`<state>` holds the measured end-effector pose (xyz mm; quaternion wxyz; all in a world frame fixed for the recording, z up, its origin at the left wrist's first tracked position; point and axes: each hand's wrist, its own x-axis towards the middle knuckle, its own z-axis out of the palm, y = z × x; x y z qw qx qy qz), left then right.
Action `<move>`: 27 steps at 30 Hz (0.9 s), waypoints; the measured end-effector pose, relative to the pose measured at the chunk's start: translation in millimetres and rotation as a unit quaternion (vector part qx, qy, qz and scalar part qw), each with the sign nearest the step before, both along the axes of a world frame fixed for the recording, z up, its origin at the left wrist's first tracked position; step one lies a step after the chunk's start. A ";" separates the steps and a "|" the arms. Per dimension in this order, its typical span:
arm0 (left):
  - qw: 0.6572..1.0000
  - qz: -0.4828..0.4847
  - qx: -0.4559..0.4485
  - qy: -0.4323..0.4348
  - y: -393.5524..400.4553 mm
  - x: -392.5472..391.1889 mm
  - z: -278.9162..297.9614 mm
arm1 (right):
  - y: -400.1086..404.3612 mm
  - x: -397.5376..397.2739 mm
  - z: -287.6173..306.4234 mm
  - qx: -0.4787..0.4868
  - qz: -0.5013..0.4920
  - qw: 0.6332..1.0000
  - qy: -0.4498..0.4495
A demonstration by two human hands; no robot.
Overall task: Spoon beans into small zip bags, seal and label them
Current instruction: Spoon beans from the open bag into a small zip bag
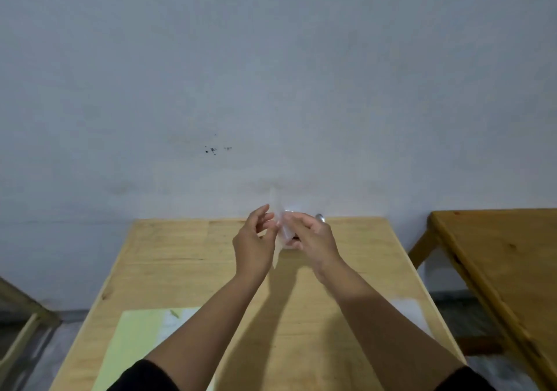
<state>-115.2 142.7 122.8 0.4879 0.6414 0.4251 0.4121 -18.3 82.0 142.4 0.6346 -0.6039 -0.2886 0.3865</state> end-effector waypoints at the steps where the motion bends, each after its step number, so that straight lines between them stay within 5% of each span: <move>1: 1.000 -0.008 0.000 -0.002 7.4 -6.9 -1.0 | 6.9 -6.3 -0.5 -0.001 0.000 1.000 -0.006; 13: 0.989 -0.089 -0.099 -0.068 52.9 -44.1 -6.5 | 40.1 -46.1 -11.8 0.002 -0.012 0.997 -0.073; 27: 0.998 -0.041 -0.021 0.030 55.0 -8.5 6.4 | 41.3 -19.1 -10.9 -0.006 -0.083 0.943 -0.322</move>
